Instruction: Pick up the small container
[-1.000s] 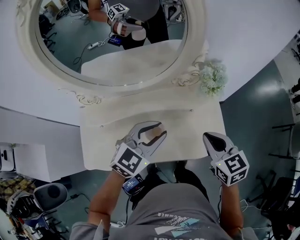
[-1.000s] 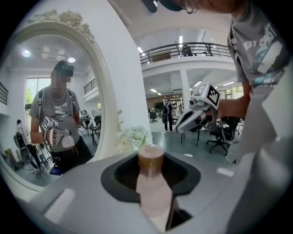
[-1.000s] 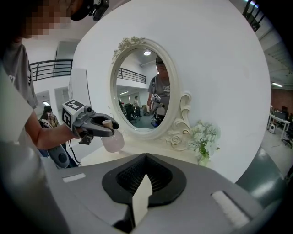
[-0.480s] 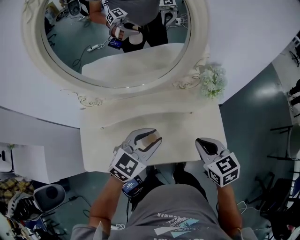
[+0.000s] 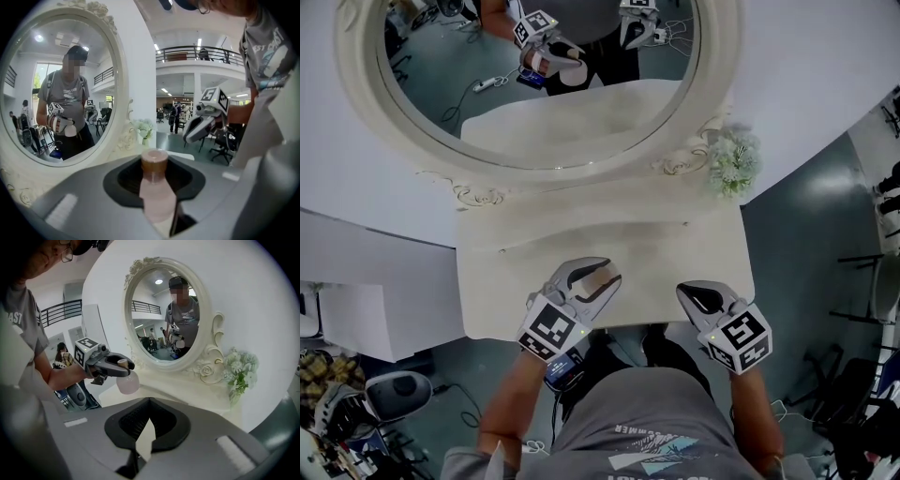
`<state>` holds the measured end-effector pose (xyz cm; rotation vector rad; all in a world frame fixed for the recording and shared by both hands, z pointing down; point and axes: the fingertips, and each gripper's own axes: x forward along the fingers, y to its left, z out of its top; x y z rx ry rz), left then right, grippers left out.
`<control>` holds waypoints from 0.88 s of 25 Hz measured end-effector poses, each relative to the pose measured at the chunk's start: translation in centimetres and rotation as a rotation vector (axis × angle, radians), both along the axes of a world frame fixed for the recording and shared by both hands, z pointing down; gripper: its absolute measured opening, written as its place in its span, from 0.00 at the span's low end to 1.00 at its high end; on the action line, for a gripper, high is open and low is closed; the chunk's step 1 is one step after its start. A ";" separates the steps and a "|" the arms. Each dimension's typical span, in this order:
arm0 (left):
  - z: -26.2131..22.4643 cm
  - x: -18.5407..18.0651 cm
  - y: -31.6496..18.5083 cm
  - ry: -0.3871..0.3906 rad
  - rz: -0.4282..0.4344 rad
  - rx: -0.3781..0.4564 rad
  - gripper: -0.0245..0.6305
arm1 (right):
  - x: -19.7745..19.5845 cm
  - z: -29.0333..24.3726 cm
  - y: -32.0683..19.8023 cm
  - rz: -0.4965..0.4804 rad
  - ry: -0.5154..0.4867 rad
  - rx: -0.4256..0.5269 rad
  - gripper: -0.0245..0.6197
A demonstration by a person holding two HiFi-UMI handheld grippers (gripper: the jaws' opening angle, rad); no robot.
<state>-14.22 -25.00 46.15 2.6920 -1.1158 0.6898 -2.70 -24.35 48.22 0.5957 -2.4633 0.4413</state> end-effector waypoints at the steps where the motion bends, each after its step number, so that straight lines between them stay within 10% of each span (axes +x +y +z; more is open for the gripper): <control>1: 0.3 0.0 -0.2 0.001 0.000 -0.006 0.22 | -0.4 0.1 0.0 -0.009 0.001 -0.002 0.04; 22: 2.8 -0.2 -1.4 -0.004 0.007 -0.060 0.22 | -0.6 0.5 -2.1 -0.008 0.025 0.034 0.04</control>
